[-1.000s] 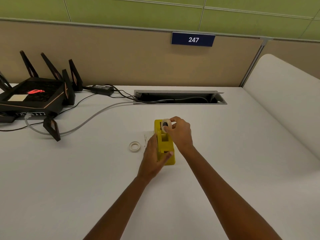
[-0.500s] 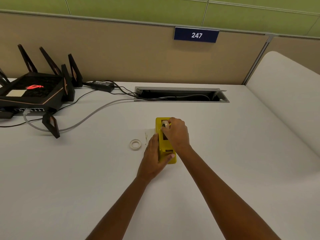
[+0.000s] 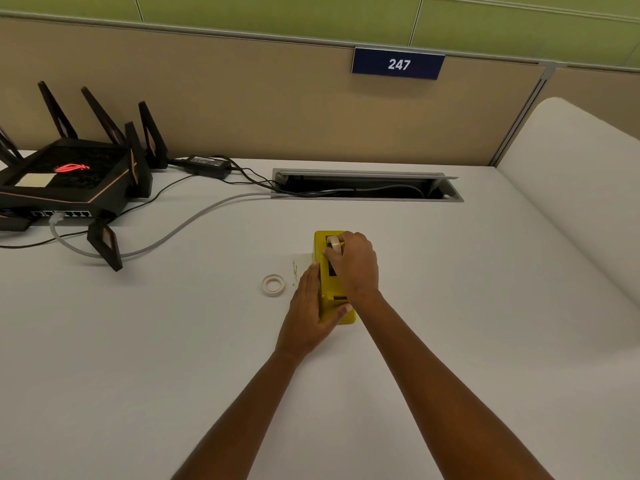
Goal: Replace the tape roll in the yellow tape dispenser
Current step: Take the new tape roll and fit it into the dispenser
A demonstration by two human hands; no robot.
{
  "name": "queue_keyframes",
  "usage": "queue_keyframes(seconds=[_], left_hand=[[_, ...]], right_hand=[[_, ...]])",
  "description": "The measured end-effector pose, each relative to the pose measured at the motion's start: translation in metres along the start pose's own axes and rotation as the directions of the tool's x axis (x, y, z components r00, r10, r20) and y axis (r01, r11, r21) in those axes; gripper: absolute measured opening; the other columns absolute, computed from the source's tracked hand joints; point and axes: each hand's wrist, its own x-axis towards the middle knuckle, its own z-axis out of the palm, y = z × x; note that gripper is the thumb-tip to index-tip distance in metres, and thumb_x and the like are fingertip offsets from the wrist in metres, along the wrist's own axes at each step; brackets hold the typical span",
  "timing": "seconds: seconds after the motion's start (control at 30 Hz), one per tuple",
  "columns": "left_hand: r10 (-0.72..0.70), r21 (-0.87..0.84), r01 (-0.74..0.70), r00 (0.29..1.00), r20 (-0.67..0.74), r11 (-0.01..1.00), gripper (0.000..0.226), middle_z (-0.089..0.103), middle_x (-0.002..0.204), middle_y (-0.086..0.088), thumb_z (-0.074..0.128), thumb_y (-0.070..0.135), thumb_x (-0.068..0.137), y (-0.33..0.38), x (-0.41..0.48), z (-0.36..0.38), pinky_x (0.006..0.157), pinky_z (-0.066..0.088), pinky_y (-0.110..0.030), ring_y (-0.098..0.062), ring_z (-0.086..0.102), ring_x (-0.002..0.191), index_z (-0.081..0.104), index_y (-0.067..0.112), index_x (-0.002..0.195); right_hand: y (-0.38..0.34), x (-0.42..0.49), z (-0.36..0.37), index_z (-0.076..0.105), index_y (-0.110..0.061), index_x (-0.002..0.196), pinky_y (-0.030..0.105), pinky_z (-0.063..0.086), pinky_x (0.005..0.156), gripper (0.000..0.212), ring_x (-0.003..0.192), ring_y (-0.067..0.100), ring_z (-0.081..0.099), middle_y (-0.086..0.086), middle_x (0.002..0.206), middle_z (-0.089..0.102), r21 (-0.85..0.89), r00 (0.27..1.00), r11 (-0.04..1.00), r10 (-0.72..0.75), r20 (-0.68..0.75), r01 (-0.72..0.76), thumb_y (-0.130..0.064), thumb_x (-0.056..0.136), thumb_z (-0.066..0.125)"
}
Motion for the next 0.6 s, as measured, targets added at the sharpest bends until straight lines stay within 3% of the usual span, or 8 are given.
queue_keyframes(seconds=[0.27,0.43,0.6], left_hand=[[0.000,0.015,-0.001,1.000,0.005,1.000,0.081,0.032,0.148,-0.008,0.063,0.037,0.079,0.001,-0.001,0.000,0.109,0.037,-0.047,-0.022,0.033,0.136,0.018,0.011,0.141],[-0.001,0.026,0.001,1.000,0.007,1.000,0.082,0.031,0.149,-0.006,0.062,0.039,0.079,0.002,-0.001,0.000,0.109,0.038,-0.047,-0.021,0.033,0.136,0.016,0.013,0.142],[-0.009,0.026,0.009,1.000,0.007,1.000,0.083,0.032,0.148,-0.007,0.062,0.040,0.079,0.000,-0.001,0.000,0.109,0.038,-0.047,-0.022,0.034,0.135,0.016,0.013,0.142]], right_hand=[[0.007,-0.006,0.008,0.055,-0.006,0.107,0.033,0.044,0.073,0.030,0.095,0.029,0.056,0.017,0.109,0.055,0.067,0.998,0.996,0.053,-0.020,-0.051,-0.028,0.087,0.056],[0.010,-0.007,0.007,0.040,-0.016,0.125,0.034,0.046,0.076,0.046,0.100,0.030,0.057,0.014,0.116,0.055,0.074,1.000,0.997,-0.003,-0.009,0.003,-0.031,0.085,0.058],[0.014,-0.008,0.006,0.047,-0.014,0.117,0.035,0.048,0.077,0.037,0.097,0.029,0.058,0.013,0.115,0.056,-0.004,0.997,0.997,-0.077,0.016,0.077,-0.033,0.086,0.055]])
